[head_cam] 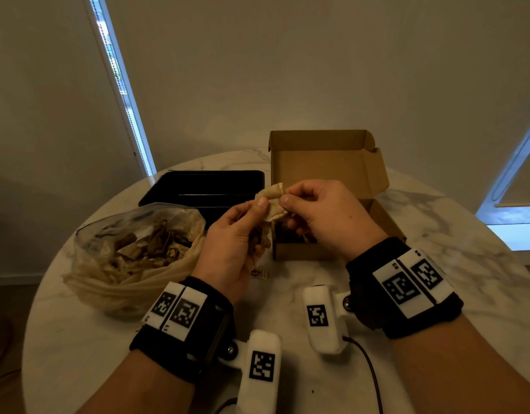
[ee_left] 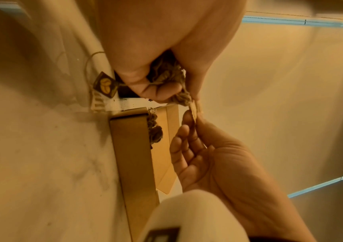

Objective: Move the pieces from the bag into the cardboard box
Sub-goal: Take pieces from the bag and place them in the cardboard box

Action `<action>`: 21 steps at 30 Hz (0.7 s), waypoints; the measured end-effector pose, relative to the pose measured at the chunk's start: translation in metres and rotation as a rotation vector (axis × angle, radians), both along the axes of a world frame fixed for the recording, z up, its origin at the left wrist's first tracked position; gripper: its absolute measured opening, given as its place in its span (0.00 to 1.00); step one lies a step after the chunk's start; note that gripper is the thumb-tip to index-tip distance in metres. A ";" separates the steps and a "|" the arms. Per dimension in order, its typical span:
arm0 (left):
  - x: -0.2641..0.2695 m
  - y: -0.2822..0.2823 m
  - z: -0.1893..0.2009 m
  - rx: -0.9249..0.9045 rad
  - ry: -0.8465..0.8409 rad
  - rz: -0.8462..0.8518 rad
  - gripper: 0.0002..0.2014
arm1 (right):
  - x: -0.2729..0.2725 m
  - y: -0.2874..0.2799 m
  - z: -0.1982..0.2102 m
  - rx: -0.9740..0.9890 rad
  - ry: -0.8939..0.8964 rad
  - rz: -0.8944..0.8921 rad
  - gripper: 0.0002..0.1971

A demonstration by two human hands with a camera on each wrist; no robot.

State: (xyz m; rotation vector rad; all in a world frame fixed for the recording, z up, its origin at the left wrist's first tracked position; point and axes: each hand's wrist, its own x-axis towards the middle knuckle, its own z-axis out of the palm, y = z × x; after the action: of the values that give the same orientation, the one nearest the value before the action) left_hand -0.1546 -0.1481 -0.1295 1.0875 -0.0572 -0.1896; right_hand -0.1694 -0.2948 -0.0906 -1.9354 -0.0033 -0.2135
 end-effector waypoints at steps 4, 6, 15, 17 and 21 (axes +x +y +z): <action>0.005 0.003 -0.002 -0.039 0.051 0.087 0.11 | 0.004 -0.001 -0.001 0.025 -0.005 -0.055 0.07; 0.006 0.005 -0.004 -0.039 0.062 0.124 0.10 | 0.004 -0.002 0.001 0.069 -0.018 -0.078 0.06; 0.010 0.006 -0.008 0.030 0.094 0.088 0.05 | 0.002 -0.021 0.012 0.132 -0.047 -0.187 0.03; 0.008 0.004 -0.010 0.111 0.099 0.010 0.05 | -0.002 -0.035 0.017 0.033 -0.020 -0.221 0.04; 0.006 0.001 -0.014 0.233 0.112 -0.097 0.09 | -0.005 -0.057 0.014 -0.210 0.204 -0.280 0.09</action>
State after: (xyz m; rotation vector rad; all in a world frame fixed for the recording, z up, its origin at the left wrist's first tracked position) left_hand -0.1482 -0.1473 -0.1433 1.3056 0.0135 -0.3506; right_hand -0.1748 -0.3519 -0.0767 -2.1560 0.3969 -0.2065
